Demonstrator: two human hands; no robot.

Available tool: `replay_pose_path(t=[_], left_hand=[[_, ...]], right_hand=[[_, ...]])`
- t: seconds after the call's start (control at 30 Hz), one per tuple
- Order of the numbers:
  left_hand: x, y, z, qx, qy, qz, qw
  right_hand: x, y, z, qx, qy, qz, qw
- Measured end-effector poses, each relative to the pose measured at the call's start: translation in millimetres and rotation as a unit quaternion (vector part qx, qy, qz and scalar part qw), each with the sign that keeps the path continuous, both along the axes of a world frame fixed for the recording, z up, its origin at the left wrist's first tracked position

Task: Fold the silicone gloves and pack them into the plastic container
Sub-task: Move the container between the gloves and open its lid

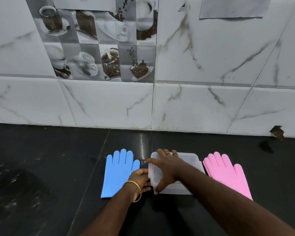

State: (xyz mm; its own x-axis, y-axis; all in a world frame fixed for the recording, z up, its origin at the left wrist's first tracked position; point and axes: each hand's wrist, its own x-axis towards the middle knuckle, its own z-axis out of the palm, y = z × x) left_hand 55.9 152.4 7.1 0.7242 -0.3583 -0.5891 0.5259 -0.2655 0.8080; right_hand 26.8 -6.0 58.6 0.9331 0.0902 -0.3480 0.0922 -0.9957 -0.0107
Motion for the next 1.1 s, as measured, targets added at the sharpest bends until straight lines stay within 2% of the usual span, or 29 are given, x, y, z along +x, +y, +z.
replay_pose_path(t=[0.33, 0.57, 0.77, 0.97, 1.1], left_hand=[[0.8, -4.0, 3.2, -0.019, -0.008, 0.027, 0.999], [-1.1, -8.0, 0.8, -0.014, -0.013, 0.053, 0.998], [0.7, -6.3, 1.4, 0.031, -0.044, 0.040, 0.998], [7.8, 4.3, 5.1, 0.088, -0.121, 0.002, 0.989], [15.8, 19.6, 20.3, 0.192, -0.284, -0.020, 0.939]], right_hand=[[3.7, 1.4, 14.6, 0.046, 0.037, -0.021, 0.998], [2.3, -4.3, 26.5, 0.076, 0.020, -0.024, 0.997], [-2.9, -1.5, 30.9, 0.068, 0.023, -0.009, 0.997], [-14.4, -27.3, 65.7, 0.084, -0.040, -0.024, 0.995], [-20.7, -52.1, 92.6, 0.120, -0.098, -0.060, 0.986]])
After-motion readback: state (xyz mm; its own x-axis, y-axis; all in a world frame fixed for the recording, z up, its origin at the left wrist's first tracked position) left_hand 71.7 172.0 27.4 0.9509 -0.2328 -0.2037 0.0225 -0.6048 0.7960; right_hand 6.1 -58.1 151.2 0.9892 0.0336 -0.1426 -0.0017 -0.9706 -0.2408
